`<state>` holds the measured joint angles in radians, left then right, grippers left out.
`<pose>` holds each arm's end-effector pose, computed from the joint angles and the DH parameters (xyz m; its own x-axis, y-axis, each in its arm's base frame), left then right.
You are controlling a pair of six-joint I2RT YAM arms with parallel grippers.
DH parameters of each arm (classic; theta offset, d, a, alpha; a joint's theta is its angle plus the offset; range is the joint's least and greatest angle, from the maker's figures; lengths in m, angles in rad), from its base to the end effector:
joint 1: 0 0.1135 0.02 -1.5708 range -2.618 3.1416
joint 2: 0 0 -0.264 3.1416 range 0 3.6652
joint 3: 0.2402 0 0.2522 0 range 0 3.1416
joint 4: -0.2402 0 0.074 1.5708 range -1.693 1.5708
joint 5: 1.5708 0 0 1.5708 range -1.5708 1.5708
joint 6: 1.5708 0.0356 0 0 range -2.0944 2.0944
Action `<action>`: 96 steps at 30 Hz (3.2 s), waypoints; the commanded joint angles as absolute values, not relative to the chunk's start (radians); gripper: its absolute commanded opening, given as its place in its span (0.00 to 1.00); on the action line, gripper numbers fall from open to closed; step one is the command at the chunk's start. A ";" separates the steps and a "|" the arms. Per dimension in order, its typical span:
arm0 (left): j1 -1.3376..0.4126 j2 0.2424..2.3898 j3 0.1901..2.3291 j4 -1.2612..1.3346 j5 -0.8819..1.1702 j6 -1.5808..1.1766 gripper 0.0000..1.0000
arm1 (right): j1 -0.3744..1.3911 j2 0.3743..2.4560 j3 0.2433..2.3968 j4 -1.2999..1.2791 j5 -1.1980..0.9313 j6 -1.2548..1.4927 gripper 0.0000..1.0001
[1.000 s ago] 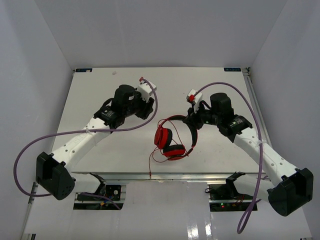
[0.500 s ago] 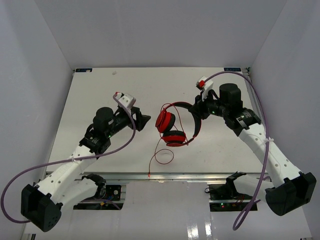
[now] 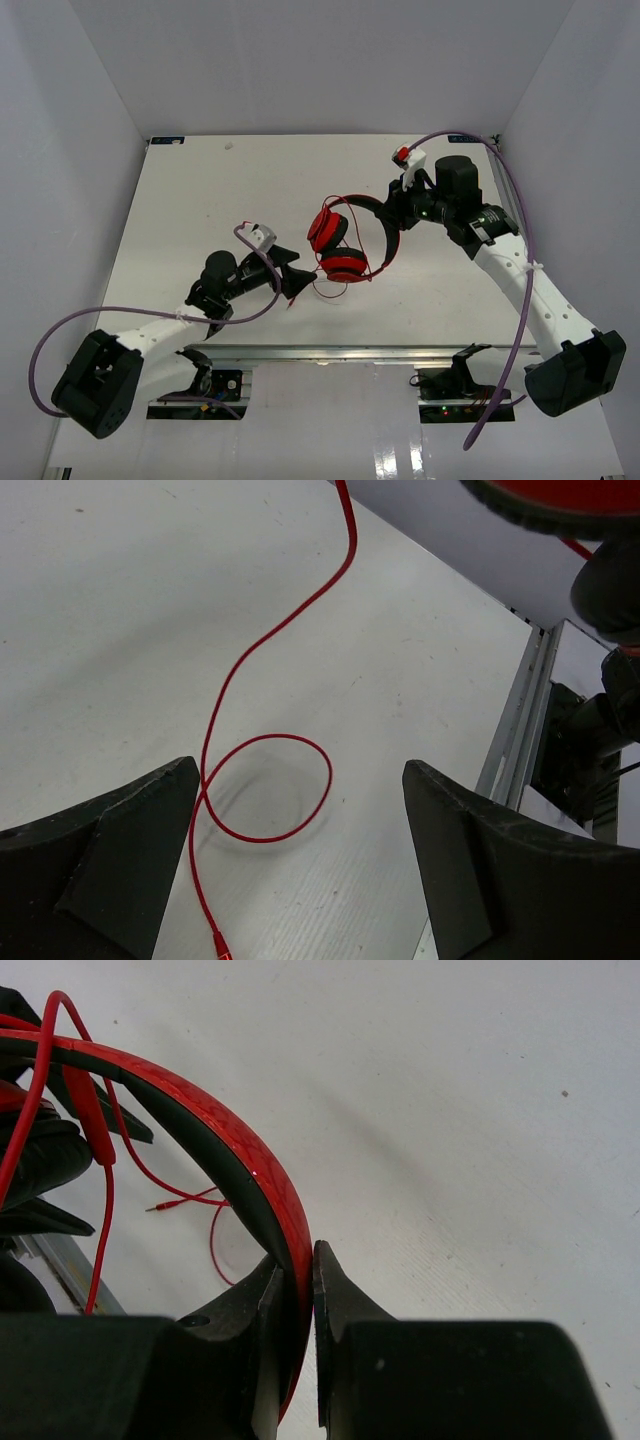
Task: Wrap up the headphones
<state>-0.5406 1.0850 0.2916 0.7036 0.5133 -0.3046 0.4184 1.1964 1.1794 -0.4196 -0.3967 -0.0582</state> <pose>0.1761 -0.1261 0.2050 -0.3336 -0.1045 -0.9369 0.8047 0.4862 -0.3407 0.2377 0.1207 0.3699 -0.3453 -0.2123 -0.9142 -0.7160 0.6894 0.1104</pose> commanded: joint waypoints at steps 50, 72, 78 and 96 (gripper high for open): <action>-0.875 1.625 0.480 1.123 0.348 -0.284 0.00 | 0.331 1.275 1.297 -0.275 0.184 0.367 0.08; -0.994 1.605 0.660 0.760 0.390 -0.350 0.19 | 0.364 1.357 1.171 -0.075 0.494 0.322 0.08; -1.032 1.618 0.678 0.793 0.393 -0.369 0.25 | 0.362 1.357 1.121 -0.032 0.499 0.298 0.08; -1.066 1.631 0.533 0.951 0.198 -0.209 0.69 | 0.363 1.282 1.059 0.027 0.432 0.229 0.08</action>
<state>-1.0626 1.6228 0.5842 0.8378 0.3079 -0.3151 0.3618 1.3585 1.0257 -0.0936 0.4570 0.2141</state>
